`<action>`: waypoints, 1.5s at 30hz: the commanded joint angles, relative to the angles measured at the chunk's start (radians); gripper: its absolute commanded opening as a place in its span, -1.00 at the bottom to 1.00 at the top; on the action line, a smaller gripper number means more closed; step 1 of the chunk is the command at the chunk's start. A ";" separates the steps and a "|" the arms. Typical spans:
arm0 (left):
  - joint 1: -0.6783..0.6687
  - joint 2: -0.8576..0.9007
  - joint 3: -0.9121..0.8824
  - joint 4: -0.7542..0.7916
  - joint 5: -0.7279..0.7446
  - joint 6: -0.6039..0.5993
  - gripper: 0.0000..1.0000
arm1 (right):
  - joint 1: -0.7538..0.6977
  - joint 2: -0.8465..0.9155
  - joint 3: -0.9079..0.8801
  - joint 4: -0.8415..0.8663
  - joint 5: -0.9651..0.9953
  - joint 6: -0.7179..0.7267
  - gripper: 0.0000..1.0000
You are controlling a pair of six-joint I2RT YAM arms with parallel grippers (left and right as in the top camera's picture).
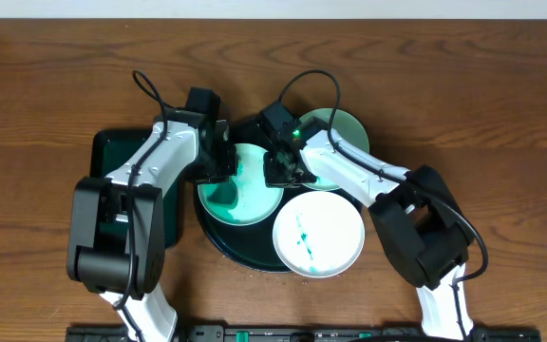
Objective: Clean dirty plates on tray and stack at the side
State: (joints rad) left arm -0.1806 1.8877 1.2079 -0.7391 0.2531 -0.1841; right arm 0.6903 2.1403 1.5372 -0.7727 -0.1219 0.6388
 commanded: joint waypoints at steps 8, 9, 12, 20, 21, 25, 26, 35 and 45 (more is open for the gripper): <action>0.002 0.059 -0.014 0.041 0.256 0.222 -0.86 | 0.003 0.037 0.003 0.002 -0.007 -0.016 -0.98; 0.002 0.059 -0.013 0.051 0.199 0.194 -0.86 | 0.003 0.037 0.003 0.003 -0.007 -0.016 -0.98; 0.002 0.059 0.005 0.057 -0.114 0.027 -0.85 | 0.003 0.037 0.003 0.003 -0.007 -0.016 -0.98; -0.001 0.050 0.099 -0.045 -0.427 -0.088 -0.85 | 0.003 0.037 0.003 0.003 -0.008 -0.016 -0.97; -0.002 0.050 0.099 -0.042 -0.419 -0.088 -0.86 | 0.003 0.037 0.003 0.003 -0.011 -0.016 -0.98; -0.015 0.055 0.086 -0.033 -0.317 -0.077 -0.86 | 0.003 0.037 0.003 -0.002 -0.018 -0.016 -0.98; -0.020 0.055 0.079 -0.029 -0.283 -0.068 -0.86 | 0.002 0.037 0.003 -0.002 -0.022 -0.016 -0.98; -0.065 0.056 0.034 -0.021 0.060 0.030 -0.85 | -0.043 0.039 -0.016 0.000 -0.192 -0.062 -0.98; -0.059 0.056 0.042 0.060 0.069 0.103 -0.86 | -0.055 0.039 -0.022 0.006 -0.200 -0.068 -0.98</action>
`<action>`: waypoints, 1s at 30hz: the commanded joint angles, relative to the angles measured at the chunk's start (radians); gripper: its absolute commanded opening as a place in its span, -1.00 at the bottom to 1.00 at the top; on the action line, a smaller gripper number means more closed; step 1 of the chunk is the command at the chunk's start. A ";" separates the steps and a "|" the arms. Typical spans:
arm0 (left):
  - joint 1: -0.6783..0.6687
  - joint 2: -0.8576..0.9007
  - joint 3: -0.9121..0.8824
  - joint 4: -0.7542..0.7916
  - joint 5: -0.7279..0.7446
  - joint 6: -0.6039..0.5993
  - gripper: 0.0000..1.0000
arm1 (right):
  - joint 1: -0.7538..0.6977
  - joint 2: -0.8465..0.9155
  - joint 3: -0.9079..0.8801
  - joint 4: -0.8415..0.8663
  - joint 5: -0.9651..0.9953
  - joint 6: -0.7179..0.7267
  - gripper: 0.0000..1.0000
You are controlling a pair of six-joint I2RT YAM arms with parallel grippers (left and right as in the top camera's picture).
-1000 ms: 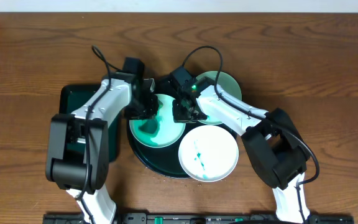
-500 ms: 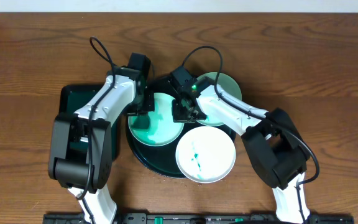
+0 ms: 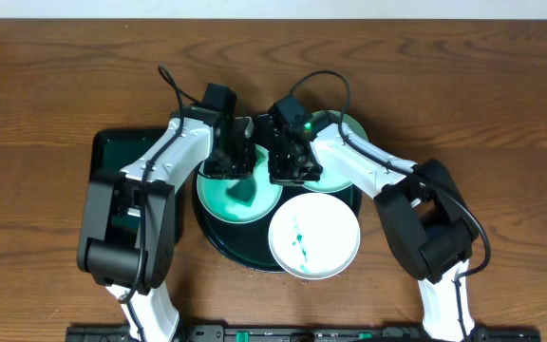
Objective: Clean dirty plates on tray and stack at the side
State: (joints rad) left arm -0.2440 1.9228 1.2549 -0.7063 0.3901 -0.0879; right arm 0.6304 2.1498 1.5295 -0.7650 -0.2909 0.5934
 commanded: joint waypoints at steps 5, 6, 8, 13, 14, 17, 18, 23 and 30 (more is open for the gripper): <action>0.016 0.014 0.047 -0.027 -0.516 -0.164 -0.86 | 0.005 0.029 -0.014 0.003 -0.028 -0.023 -0.98; 0.014 0.012 0.051 -0.043 -0.565 -0.185 -0.86 | 0.005 0.029 -0.014 0.004 -0.028 -0.023 -0.98; 0.007 0.007 0.053 -0.076 -0.643 -0.232 -0.85 | 0.005 0.029 -0.014 0.006 -0.028 -0.023 -0.98; -0.018 0.007 0.052 -0.140 -0.604 -0.269 -0.85 | 0.005 0.029 -0.014 0.006 -0.028 -0.023 -0.98; -0.026 0.007 0.052 -0.149 -0.554 -0.256 -0.86 | 0.005 0.029 -0.014 0.006 -0.028 -0.023 -0.98; -0.053 0.007 0.049 -0.153 -0.297 -0.100 -0.86 | 0.005 0.029 -0.014 0.006 -0.027 -0.023 -0.98; -0.061 0.007 0.048 -0.155 -0.200 -0.039 -0.86 | 0.005 0.029 -0.014 0.006 -0.027 -0.023 -0.98; -0.082 0.007 0.047 -0.152 -0.011 0.070 -0.86 | 0.005 0.029 -0.014 0.006 -0.027 -0.024 -0.98; -0.034 0.007 0.047 0.036 -0.189 0.031 -0.86 | 0.005 0.029 -0.014 0.006 -0.027 -0.023 -0.98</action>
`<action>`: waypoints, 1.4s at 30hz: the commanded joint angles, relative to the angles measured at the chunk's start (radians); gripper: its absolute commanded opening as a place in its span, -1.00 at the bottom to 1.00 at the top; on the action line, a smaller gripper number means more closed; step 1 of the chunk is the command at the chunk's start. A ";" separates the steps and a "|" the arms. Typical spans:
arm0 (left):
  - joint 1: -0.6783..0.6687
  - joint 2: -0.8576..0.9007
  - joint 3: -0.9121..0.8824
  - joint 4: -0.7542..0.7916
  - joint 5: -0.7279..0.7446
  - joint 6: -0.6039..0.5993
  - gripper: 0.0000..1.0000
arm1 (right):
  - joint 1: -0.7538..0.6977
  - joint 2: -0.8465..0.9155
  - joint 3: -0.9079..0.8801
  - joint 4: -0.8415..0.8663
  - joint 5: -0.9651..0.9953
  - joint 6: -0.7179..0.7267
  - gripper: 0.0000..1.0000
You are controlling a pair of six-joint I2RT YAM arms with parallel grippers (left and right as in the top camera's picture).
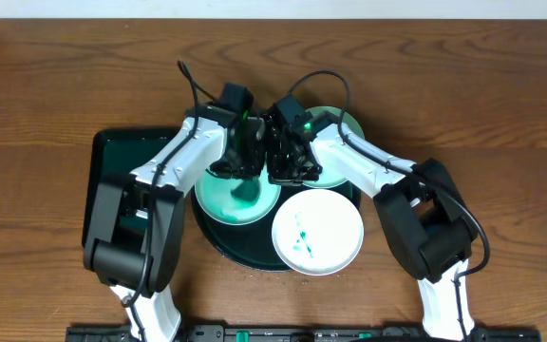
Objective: Clean dirty plates on tray and stack at the side
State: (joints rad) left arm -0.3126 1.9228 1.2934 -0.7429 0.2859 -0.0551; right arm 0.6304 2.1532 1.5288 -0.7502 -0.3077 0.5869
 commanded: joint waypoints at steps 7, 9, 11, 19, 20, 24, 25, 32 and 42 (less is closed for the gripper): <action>0.061 0.007 0.008 0.135 -0.482 -0.166 -0.86 | 0.005 0.026 -0.014 -0.009 -0.007 -0.017 -0.98; 0.060 0.007 0.008 0.093 -0.569 -0.220 -0.86 | 0.005 0.026 -0.014 -0.008 -0.007 -0.017 -0.98; 0.059 0.007 0.008 0.051 -0.595 -0.247 -0.86 | 0.005 0.026 -0.014 -0.008 -0.007 -0.016 -0.98; 0.058 0.007 0.008 -0.075 -0.384 -0.155 -0.86 | 0.005 0.026 -0.014 -0.005 -0.007 -0.017 -0.98; 0.058 0.007 0.008 -0.075 -0.311 -0.102 -0.86 | 0.005 0.026 -0.014 -0.005 -0.007 -0.016 -0.98; 0.058 0.007 0.008 -0.059 -0.039 0.091 -0.86 | 0.005 0.026 -0.014 -0.005 -0.007 -0.016 -0.98; 0.058 0.007 0.008 -0.055 -0.005 0.121 -0.86 | 0.005 0.026 -0.014 -0.005 -0.007 -0.016 -0.98; 0.059 0.007 0.008 0.072 -0.031 0.159 -0.85 | 0.005 0.026 -0.014 -0.005 -0.007 -0.017 -0.98; 0.059 0.005 0.009 0.301 -0.122 0.161 -0.85 | 0.005 0.026 -0.014 -0.005 -0.007 -0.020 -0.98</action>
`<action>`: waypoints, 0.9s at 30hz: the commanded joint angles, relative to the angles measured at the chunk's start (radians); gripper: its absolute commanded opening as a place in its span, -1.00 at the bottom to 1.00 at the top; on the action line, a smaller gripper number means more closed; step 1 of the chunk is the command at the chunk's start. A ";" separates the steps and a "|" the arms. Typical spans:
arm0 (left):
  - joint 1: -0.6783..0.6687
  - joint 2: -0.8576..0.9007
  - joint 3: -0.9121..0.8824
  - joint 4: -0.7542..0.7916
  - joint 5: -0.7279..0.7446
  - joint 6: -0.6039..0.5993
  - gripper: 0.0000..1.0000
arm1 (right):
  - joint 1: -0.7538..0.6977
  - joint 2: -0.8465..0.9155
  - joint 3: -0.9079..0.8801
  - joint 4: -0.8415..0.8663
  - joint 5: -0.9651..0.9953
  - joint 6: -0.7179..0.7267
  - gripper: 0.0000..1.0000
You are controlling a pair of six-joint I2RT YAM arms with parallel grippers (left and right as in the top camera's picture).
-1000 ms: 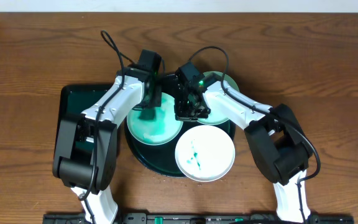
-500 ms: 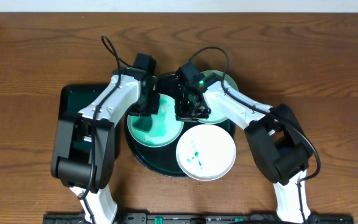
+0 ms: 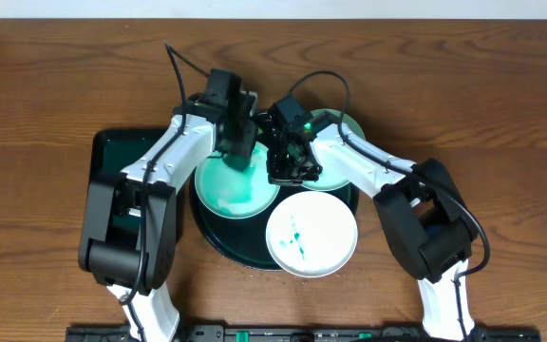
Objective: Clean dirty plates on tray and stack at the side
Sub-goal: 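Scrub the held plate's surface with the sponge in the left gripper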
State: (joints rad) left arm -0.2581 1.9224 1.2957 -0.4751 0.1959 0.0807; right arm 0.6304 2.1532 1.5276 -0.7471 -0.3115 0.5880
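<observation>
A round dark tray (image 3: 218, 237) at mid-table carries a plate smeared teal (image 3: 231, 193) on its left and a white plate with green marks (image 3: 311, 236) at its front right. My left gripper (image 3: 236, 157) is over the teal plate's far edge, shut on a teal wiping pad (image 3: 239, 161). My right gripper (image 3: 278, 173) sits at that plate's right rim and looks shut on it. A pale green plate (image 3: 343, 126) lies behind the right arm, mostly hidden.
A dark green rectangular tray (image 3: 117, 157) lies left of the round tray, partly under the left arm. Both arms crowd together over the round tray's back. Bare wooden table (image 3: 501, 114) surrounds everything.
My left gripper and its pad moved from the middle of the teal plate back to its far edge. The white plate sits slightly further left and forward. The right gripper held its place.
At first my left gripper was at the teal plate's left side and the right at its right rim. The left then stood over the plate's upper middle, later closer to the right gripper, pad on the plate. Now it is at the far edge.
</observation>
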 commanded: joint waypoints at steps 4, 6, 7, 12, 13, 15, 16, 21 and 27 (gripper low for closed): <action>0.005 0.005 0.006 0.073 -0.032 0.100 -0.86 | 0.005 0.026 -0.013 -0.008 0.000 -0.021 -0.98; 0.005 0.005 0.006 0.076 -0.032 0.139 -0.86 | 0.005 0.026 -0.013 -0.008 0.000 -0.021 -0.98; 0.005 0.005 0.006 0.074 -0.032 0.162 -0.86 | 0.005 0.026 -0.013 -0.008 0.000 -0.021 -0.98; 0.005 0.005 0.006 0.022 -0.033 0.290 -0.86 | 0.005 0.026 -0.013 -0.008 0.001 -0.021 -0.98; 0.005 0.005 0.006 0.005 -0.033 0.312 -0.85 | 0.005 0.026 -0.013 -0.008 0.001 -0.021 -0.98; 0.005 0.005 0.006 -0.037 -0.032 0.351 -0.85 | 0.005 0.026 -0.013 -0.008 0.004 -0.021 -0.98; 0.005 0.005 0.006 -0.056 -0.032 0.368 -0.86 | 0.005 0.026 -0.013 -0.008 0.007 -0.021 -0.98; 0.004 0.005 0.006 -0.129 -0.008 0.398 -0.85 | 0.005 0.026 -0.013 -0.008 0.007 -0.021 -0.98; 0.005 0.005 0.006 -0.118 0.004 0.245 -0.86 | 0.005 0.026 -0.013 -0.005 0.007 -0.021 -0.98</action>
State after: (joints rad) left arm -0.2550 1.9224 1.3041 -0.5774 0.2028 0.4274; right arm 0.6304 2.1532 1.5269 -0.7509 -0.3119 0.5728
